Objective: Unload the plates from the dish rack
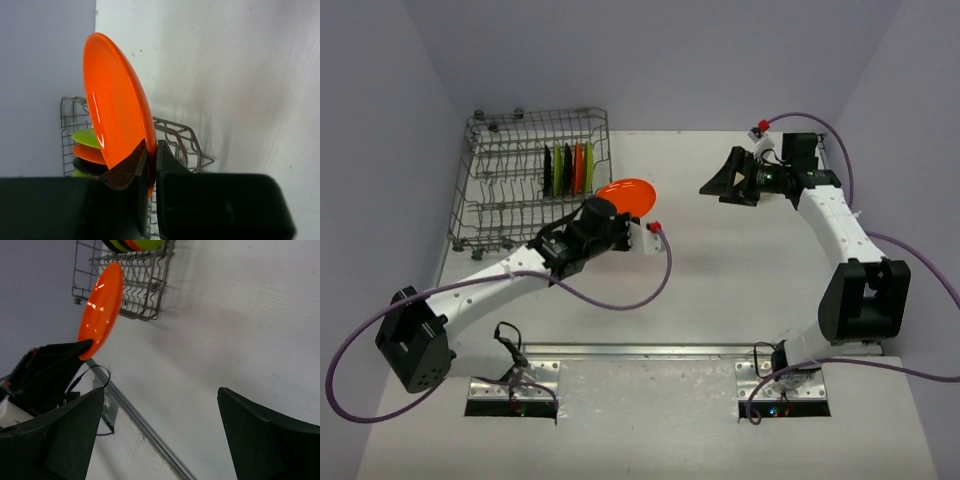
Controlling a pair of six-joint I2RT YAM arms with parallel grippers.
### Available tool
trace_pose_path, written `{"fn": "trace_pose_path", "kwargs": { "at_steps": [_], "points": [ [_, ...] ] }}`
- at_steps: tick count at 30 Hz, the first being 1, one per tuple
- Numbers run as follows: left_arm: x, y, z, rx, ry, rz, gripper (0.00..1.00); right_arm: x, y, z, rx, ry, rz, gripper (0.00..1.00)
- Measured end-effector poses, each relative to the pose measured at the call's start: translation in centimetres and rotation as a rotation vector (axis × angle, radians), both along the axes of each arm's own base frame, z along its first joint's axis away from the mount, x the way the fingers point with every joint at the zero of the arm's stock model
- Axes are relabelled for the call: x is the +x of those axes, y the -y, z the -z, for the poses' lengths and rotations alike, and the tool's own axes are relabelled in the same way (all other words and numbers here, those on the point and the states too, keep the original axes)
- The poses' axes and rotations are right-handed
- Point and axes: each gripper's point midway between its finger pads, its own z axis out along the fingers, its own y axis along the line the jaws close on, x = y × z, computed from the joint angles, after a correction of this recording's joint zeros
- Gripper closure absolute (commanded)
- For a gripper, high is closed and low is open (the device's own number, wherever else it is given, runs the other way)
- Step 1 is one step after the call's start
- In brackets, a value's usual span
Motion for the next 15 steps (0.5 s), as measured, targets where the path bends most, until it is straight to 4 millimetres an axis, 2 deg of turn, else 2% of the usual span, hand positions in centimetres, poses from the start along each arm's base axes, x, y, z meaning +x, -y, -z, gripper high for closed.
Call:
{"fn": "trace_pose_path", "kwargs": {
  "at_steps": [5, 7, 10, 15],
  "points": [
    [-4.7, 0.7, 4.9, 0.242, 0.157, 0.186, 1.0, -1.8, -5.0, 1.9, 0.034, -0.088, -0.137, 0.12],
    [-5.8, 1.0, 6.2, 0.31, 0.174, 0.244, 1.0, -2.6, -6.8, 3.1, 0.034, -0.131, -0.182, 0.17],
    [-5.4, 1.3, 5.4, 0.329, 0.227, 0.245, 1.0, -3.6, -8.8, 4.8, 0.025, -0.188, -0.234, 0.25],
    [-4.8, 2.1, 3.4, 0.3, 0.304, 0.22, 1.0, -4.5, -10.4, 6.5, 0.008, -0.24, -0.277, 0.55]
  ]
}}
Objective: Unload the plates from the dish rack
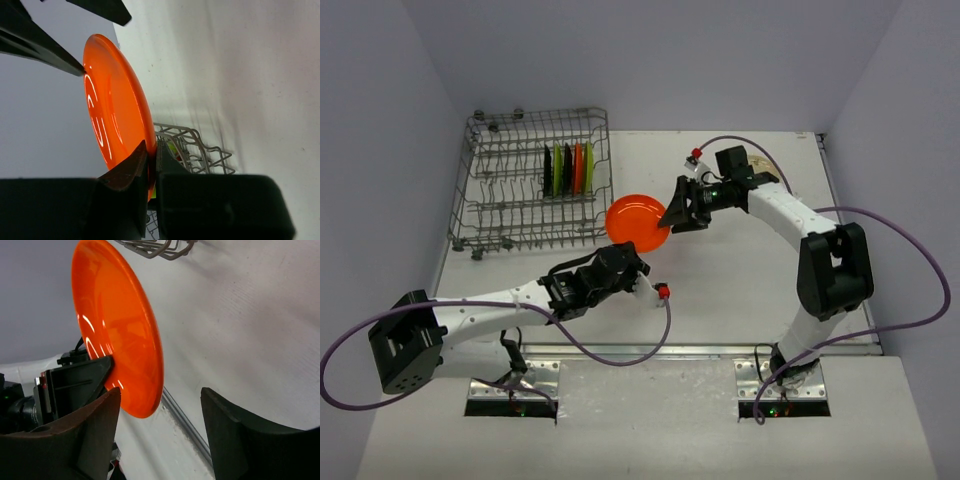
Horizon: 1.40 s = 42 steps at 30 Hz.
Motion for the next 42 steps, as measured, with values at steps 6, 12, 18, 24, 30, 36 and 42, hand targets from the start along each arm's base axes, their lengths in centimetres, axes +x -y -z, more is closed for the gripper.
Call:
{"fn": "trace_pose_path", "kwargs": {
  "at_steps": [6, 12, 18, 24, 30, 36, 42],
  "points": [
    [-0.1, 0.3, -0.4, -0.003, 0.02, 0.003, 0.86, 0.5, -0.6, 0.3, 0.008, -0.019, -0.015, 1.0],
    [0.5, -0.1, -0.6, -0.048, 0.016, -0.066, 0.11, 1.8, -0.1, -0.1, 0.016, -0.01, 0.005, 1.0],
    [4.0, -1.8, -3.7, -0.251, -0.053, -0.271, 0.0, 6.1, 5.7, 2.3, -0.021, -0.049, 0.182, 1.0],
    [11.8, -7.9, -11.0, -0.623, -0.104, -0.6, 0.0, 9.5, 14.9, 4.6, -0.071, -0.07, 0.41, 1.0],
    [16.5, -15.3, -12.8, -0.884, -0.177, -0.879, 0.0, 8.1, 21.8, 7.7, -0.145, -0.093, 0.528, 1.0],
    [18.4, -19.7, -8.6, -0.993, -0.353, -1.086, 0.0, 5.5, 27.0, 10.1, -0.254, -0.121, 0.57, 1.0],
    [17.9, -21.4, -5.1, -1.041, -0.493, -1.206, 0.0, 4.6, 29.3, 11.1, -0.33, -0.106, 0.553, 1.0]
  ]
}}
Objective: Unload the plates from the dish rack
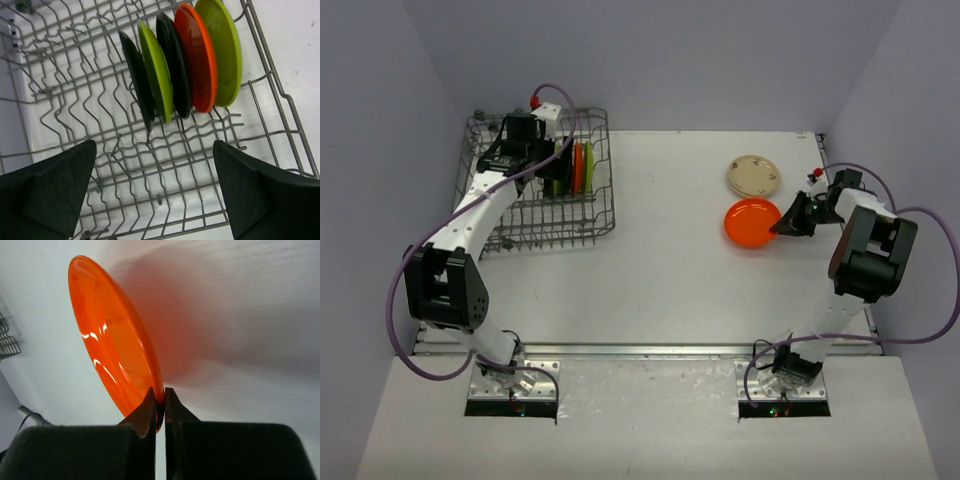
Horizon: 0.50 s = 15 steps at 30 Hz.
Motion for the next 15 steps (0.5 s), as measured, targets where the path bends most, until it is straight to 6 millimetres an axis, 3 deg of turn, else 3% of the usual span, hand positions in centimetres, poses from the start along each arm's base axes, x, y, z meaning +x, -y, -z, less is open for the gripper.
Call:
{"fn": "trace_pose_path", "kwargs": {
  "at_steps": [6, 15],
  "points": [
    [-0.3, 0.6, 0.3, -0.06, -0.019, 0.003, 0.0, 0.3, -0.3, 1.5, 0.017, -0.035, -0.043, 1.0],
    [-0.3, 0.7, 0.3, -0.096, -0.022, -0.005, 0.0, 0.6, -3.4, 1.4, 0.053, -0.059, -0.09, 1.0]
  ]
}}
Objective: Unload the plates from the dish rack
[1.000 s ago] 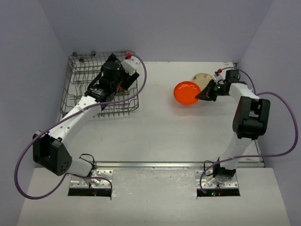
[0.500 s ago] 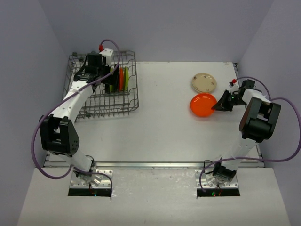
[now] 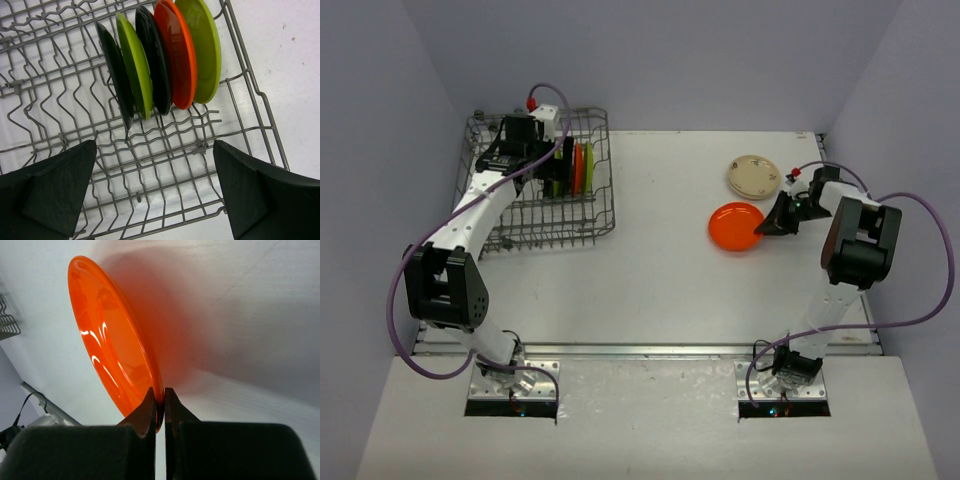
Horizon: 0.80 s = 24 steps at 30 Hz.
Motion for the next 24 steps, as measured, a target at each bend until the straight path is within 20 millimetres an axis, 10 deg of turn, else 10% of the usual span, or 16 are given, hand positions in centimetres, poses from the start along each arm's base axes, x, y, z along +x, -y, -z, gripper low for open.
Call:
{"fn": "trace_pose_path", "kwargs": {
  "at_steps": [13, 24],
  "points": [
    [0.0, 0.0, 0.0, -0.008, 0.0, -0.004, 0.0, 6.6, -6.2, -2.5, 0.044, 0.058, 0.017, 1.0],
    [0.2, 0.0, -0.1, -0.003, 0.009, 0.001, 0.0, 2.4, -6.1, 1.4, 0.024, -0.061, -0.027, 1.0]
  ]
}}
